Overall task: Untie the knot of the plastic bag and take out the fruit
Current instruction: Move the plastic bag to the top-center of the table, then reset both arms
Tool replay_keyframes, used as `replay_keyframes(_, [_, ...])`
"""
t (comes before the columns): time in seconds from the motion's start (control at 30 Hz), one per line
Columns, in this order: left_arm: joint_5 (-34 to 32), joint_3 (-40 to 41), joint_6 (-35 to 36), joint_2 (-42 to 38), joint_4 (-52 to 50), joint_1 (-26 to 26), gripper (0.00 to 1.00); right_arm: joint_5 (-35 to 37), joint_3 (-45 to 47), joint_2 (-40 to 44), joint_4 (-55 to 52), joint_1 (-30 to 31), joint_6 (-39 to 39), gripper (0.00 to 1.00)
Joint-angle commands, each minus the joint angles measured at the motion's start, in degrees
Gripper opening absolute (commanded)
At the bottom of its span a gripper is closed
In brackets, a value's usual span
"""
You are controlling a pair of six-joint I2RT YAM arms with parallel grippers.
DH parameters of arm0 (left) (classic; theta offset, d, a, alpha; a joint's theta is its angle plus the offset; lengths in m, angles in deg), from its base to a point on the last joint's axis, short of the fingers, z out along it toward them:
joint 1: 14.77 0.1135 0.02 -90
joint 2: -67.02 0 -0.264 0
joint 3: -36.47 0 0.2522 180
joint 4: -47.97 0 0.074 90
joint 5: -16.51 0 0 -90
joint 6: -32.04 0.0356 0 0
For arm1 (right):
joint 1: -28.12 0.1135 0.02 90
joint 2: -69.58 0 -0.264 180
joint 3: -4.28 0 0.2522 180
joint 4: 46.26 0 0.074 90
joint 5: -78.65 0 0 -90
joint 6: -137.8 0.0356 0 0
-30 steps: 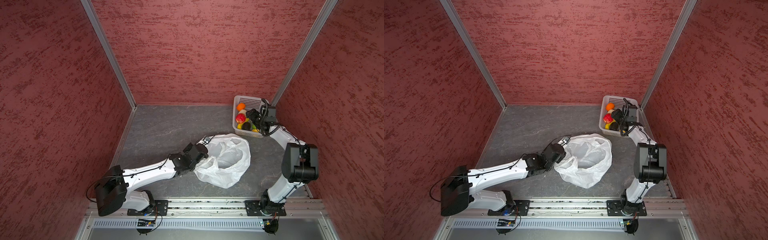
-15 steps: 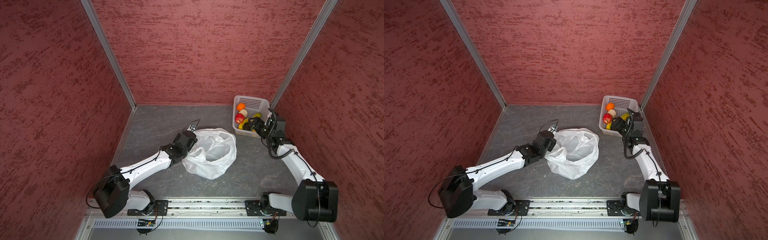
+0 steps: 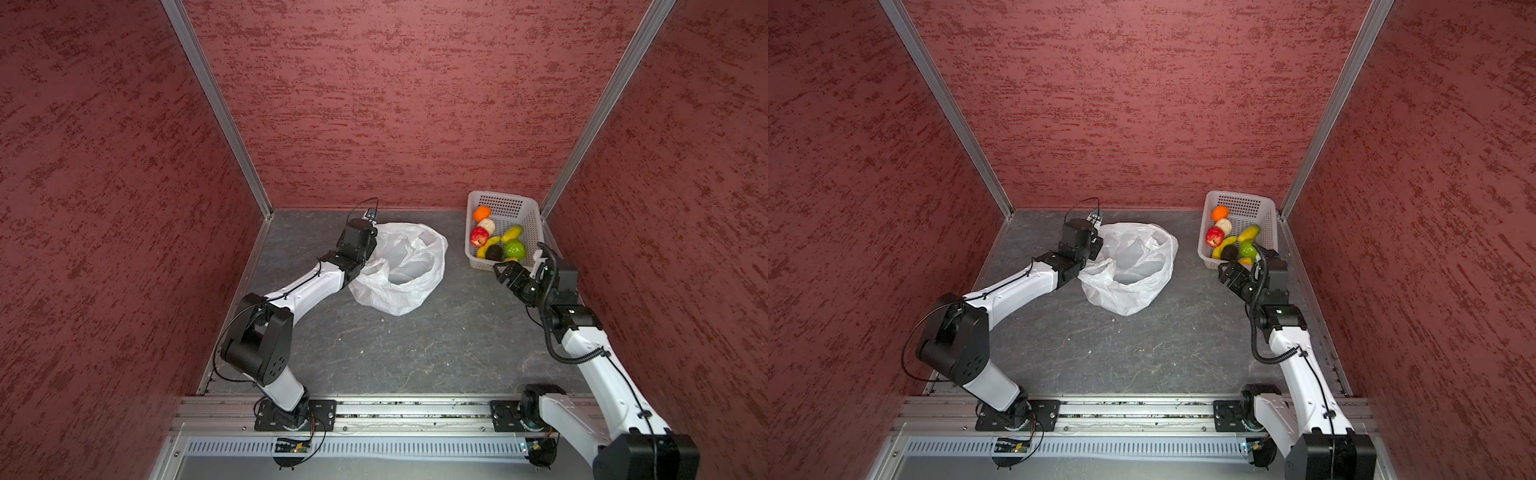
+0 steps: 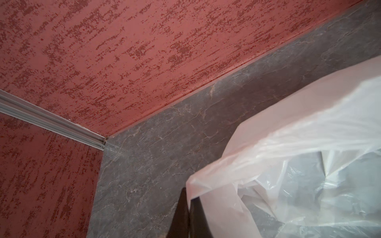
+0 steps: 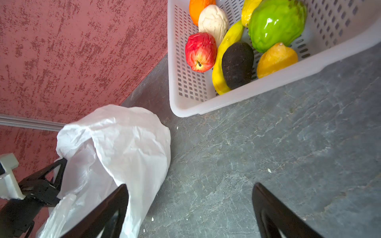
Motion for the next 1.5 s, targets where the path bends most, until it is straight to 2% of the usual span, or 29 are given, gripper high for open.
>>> replay_keyframes(0.0, [4.9,-3.9,1.4,0.6,0.1,0.4,0.0,-1.3,0.8,0.8,-2.0,0.7,-1.0,0.95])
replay_keyframes(0.07, [7.3,-4.7,1.1,0.5,-1.5,-0.2,0.04,-1.4,0.8,0.7,-2.2,0.9,-1.4,0.95])
replay_keyframes(0.23, [15.0,-3.2,-3.1,-3.0,-6.5,-2.3,0.57,-1.2,0.9,0.9,-3.0,1.1,-3.4,0.97])
replay_keyframes(0.33, [18.1,-0.2,-7.6,-7.9,-7.0,-3.5,0.82,-1.0,0.6,0.9,-3.4,1.2,-5.5,0.98])
replay_keyframes(0.43, [21.4,3.3,-13.1,-14.2,-7.4,-4.5,1.0,-0.8,0.2,0.8,-3.7,1.3,-7.8,0.98])
replay_keyframes(0.6, [22.7,10.5,-20.9,-25.0,-9.7,-5.3,0.99,1.7,-0.5,1.4,-4.6,1.2,-12.8,0.98])
replay_keyframes(0.73, [20.6,17.0,-24.2,-33.2,-11.8,-4.5,0.99,4.9,0.1,2.2,-3.4,1.3,-17.5,0.99])
replay_keyframes(0.93, [18.2,27.5,-26.8,-44.9,-11.4,1.0,1.0,13.9,0.3,2.2,1.9,1.3,-24.0,0.98])
replay_keyframes(1.07, [18.2,33.7,-28.8,-51.9,-8.9,6.5,1.0,19.9,3.7,2.6,10.8,1.1,-26.9,0.98])
replay_keyframes(1.17, [17.3,36.4,-28.3,-53.3,-6.7,9.3,1.0,23.8,9.4,3.3,22.3,1.0,-30.5,0.98])
replay_keyframes(1.27, [16.1,38.7,-25.9,-52.1,-2.0,11.7,1.0,24.6,13.6,1.6,31.8,0.9,-31.6,0.98])
replay_keyframes(1.47, [20.8,41.8,-24.0,-47.1,7.0,19.3,1.0,24.8,19.1,-5.8,48.1,0.9,-34.6,0.98])
